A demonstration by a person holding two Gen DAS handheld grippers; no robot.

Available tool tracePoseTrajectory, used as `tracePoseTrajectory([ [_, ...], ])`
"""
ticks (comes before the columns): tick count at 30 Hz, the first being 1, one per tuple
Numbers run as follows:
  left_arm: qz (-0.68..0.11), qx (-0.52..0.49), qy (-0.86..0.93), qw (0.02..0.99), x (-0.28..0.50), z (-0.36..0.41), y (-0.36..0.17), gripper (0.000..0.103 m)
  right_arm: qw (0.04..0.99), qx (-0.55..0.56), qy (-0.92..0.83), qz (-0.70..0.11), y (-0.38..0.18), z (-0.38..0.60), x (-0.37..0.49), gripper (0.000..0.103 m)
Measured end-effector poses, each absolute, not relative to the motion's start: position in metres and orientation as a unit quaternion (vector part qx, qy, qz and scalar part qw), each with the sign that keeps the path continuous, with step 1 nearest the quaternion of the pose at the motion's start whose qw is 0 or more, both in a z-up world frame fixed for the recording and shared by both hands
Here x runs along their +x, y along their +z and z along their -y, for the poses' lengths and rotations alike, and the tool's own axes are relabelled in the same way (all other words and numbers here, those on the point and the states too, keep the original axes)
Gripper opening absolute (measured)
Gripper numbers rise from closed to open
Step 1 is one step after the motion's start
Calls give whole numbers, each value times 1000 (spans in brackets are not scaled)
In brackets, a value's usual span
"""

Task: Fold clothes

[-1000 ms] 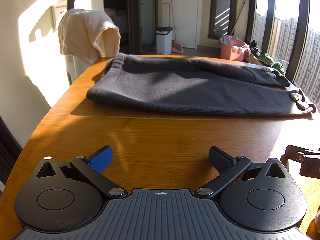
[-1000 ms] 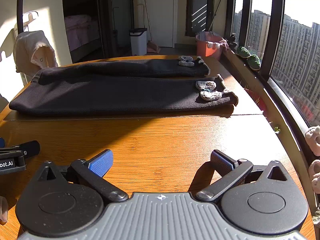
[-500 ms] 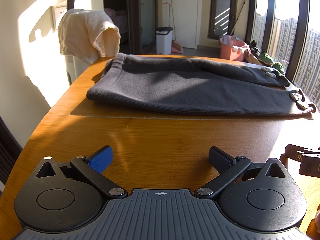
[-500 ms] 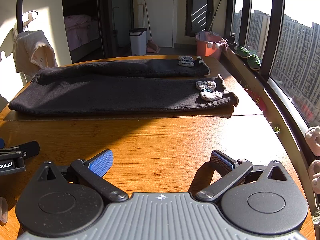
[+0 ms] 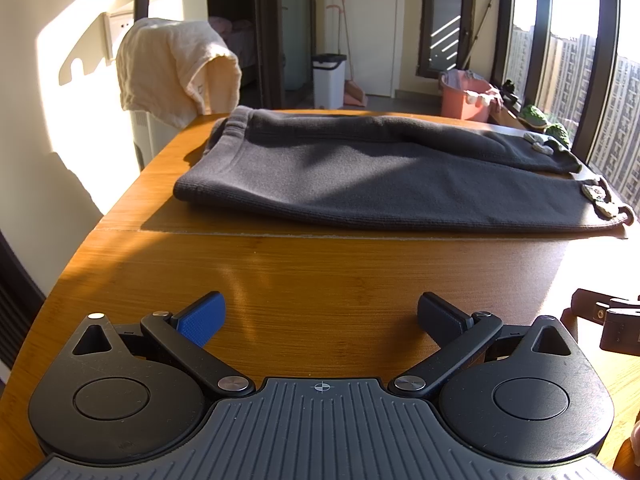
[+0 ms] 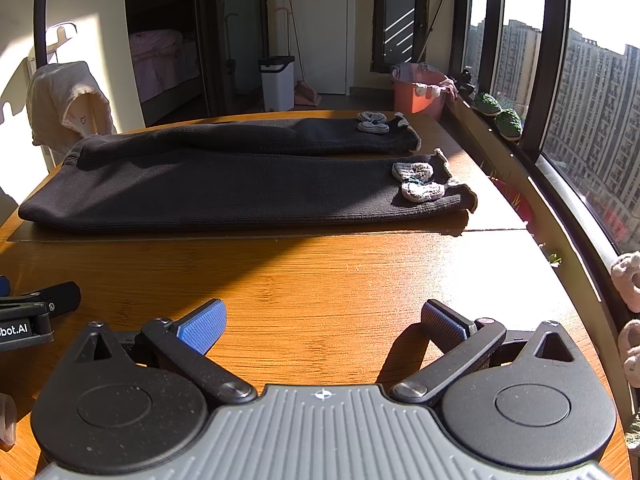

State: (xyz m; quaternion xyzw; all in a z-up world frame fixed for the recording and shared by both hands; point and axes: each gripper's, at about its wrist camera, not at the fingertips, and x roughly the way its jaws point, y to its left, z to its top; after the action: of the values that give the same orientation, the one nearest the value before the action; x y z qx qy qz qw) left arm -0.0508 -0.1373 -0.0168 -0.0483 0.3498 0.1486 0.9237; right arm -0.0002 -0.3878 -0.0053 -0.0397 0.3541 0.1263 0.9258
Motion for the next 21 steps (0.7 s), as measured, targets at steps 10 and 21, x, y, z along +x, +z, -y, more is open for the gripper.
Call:
tracePoseTrajectory([
  [10,-350,-48,149,924,-50,137,-17,103,926,-39,127,-353,-6,388,0,103],
  [21,-349,-47,149,924,-51,138,-17,103,926,-39,126,-354,-6,388,0,103],
])
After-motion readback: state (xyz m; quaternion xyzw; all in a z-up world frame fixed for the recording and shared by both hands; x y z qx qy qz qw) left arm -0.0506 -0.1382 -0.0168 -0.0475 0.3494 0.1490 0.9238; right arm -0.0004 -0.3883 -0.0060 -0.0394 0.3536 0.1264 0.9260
